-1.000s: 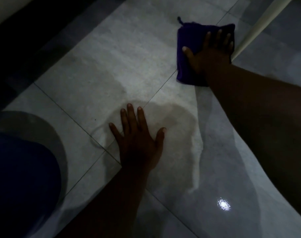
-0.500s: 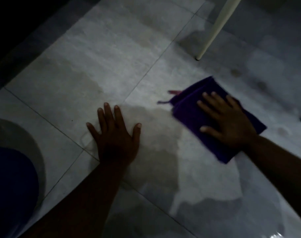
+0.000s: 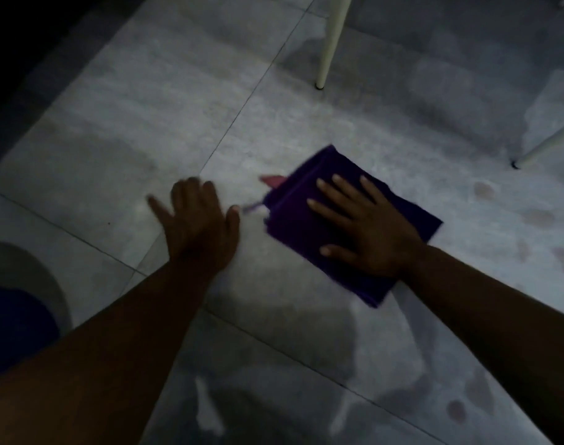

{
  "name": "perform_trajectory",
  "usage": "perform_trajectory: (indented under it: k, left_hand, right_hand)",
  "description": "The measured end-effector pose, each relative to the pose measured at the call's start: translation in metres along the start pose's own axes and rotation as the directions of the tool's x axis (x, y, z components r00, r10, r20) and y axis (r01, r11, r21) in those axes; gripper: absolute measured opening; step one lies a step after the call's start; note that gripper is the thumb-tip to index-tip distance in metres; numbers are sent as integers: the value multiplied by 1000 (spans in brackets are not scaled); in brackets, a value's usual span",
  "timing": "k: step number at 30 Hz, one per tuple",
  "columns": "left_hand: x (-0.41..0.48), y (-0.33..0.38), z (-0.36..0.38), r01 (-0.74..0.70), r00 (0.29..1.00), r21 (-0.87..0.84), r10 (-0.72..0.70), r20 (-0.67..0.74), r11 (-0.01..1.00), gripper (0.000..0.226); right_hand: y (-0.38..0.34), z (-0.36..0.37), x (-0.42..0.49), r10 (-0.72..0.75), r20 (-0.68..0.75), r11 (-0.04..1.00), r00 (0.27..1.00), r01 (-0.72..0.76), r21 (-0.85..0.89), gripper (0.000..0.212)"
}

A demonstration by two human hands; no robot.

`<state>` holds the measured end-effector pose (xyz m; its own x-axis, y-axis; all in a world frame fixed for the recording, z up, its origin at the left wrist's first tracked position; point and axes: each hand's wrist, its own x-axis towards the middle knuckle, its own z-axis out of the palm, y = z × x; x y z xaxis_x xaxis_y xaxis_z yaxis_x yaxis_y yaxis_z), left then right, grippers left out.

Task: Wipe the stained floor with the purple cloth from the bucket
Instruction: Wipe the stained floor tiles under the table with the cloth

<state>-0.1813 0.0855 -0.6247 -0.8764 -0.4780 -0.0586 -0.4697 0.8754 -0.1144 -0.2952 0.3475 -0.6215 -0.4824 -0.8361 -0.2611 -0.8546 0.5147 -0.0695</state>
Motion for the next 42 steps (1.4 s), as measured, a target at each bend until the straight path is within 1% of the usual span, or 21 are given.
perform_trajectory:
  k: [2, 4, 6, 8, 10, 13, 15, 21, 24, 29, 34, 39, 42]
  left_hand:
    - [11, 25, -7, -140, 990, -98, 138, -29, 985, 66]
    - [15, 64, -8, -189, 979, -208, 200, 32, 960, 73]
    - [9, 82, -1, -179, 977, -204, 198, 74, 962, 81]
    - [6, 90, 6, -185, 979, -171, 197, 59, 968, 88]
    - [5, 90, 8, -181, 982, -172, 188, 24, 968, 89]
    - [5, 94, 6, -174, 984, -166, 179, 16, 971, 88]
    - [7, 96, 5, -158, 986, -169, 166, 32, 973, 89]
    - [8, 95, 7, -157, 986, -191, 164, 21, 969, 88]
    - [10, 95, 7, -157, 985, -195, 167, 34, 968, 88]
    - [10, 94, 4, -150, 986, -199, 161, 42, 969, 88]
    - [10, 93, 4, -158, 985, -185, 169, 42, 970, 88]
    - [11, 94, 4, -145, 986, -187, 157, 53, 972, 88]
    - [11, 94, 5, -151, 985, -175, 163, 57, 973, 88]
  right_hand:
    - [25, 7, -34, 22, -12, 1000, 1000, -22, -10, 80]
    - [64, 7, -53, 159, -12, 987, 987, -158, 19, 82]
    - [91, 6, -52, 301, -23, 952, 953, -298, 70, 84]
    - [116, 4, -42, 429, -45, 901, 902, -424, 95, 85]
    - [134, 0, -22, 510, -61, 857, 858, -500, 123, 86]
    - [152, -12, 22, 591, -39, 797, 806, -576, 179, 87]
    - [159, -18, 55, 605, -40, 787, 795, -590, 179, 88]
    - [173, -34, 123, 578, -38, 808, 815, -565, 165, 88]
    - [179, -39, 137, 573, -51, 812, 818, -559, 166, 90]
    - [183, -44, 133, 564, -38, 813, 825, -547, 198, 93]
    - [176, -38, 108, 687, -25, 713, 726, -666, 219, 91]
    - [164, -26, 73, 745, -52, 656, 665, -716, 239, 92]
    - [151, -17, 44, 786, -38, 606, 617, -757, 245, 91]
